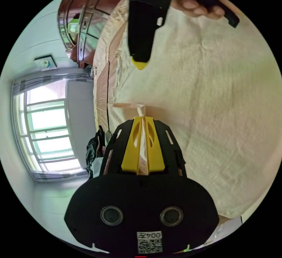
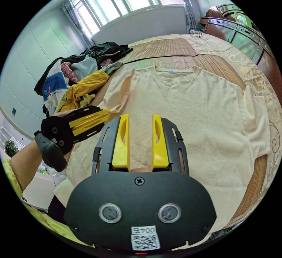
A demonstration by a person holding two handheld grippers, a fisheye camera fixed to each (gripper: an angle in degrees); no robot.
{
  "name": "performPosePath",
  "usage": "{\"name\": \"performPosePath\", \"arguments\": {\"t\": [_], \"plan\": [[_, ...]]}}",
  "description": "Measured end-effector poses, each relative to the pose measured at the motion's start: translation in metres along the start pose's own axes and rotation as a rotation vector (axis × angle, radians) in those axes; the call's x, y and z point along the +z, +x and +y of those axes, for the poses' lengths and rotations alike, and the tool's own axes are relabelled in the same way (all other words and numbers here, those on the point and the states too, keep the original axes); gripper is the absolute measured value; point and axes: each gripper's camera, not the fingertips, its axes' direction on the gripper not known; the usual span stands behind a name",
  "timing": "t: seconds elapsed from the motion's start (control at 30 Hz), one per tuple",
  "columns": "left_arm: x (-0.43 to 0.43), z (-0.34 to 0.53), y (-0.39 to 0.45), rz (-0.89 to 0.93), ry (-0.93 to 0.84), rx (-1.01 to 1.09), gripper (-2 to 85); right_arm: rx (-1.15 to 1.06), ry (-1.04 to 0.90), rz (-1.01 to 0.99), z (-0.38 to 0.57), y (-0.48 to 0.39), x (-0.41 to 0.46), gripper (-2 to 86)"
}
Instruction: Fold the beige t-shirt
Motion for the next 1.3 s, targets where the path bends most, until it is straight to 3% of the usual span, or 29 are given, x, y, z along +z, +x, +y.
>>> {"name": "performPosePath", "arguments": {"t": [0.17,0.33,0.5,0.67,0.9,1.07,1.3], "plan": [[-0.026,-0.006,0.015,-0.085,-0.077,-0.037,2.5,0.008,-0.030,-0.034,0.001,-0.007,-0.001,13.7],[-0.036,0.016,0.012,0.060,-0.134,-0.216,2.9,-0.055,-0.122,-0.007,0.013,-0.012,0.006,13.3],[0.000,0.096,-0.033,0.391,-0.136,-0.748,3.9,-0.159,-0.458,0.076,0.042,-0.005,0.080,12.0],[0.016,0.174,-0.060,0.398,0.017,-1.085,7.3,-0.200,-0.438,0.078,0.024,-0.010,0.086,11.2],[0.055,0.248,-0.053,0.555,0.172,-1.159,9.0,-0.331,-0.319,-0.002,-0.095,-0.062,0.114,12.3],[0.066,0.288,-0.062,0.649,0.297,-1.176,8.6,-0.479,-0.348,0.109,-0.189,-0.122,0.214,11.9],[0.113,0.311,-0.085,0.659,0.122,-1.189,8.1,-0.511,-0.478,0.180,-0.249,-0.168,0.318,11.7]]}}
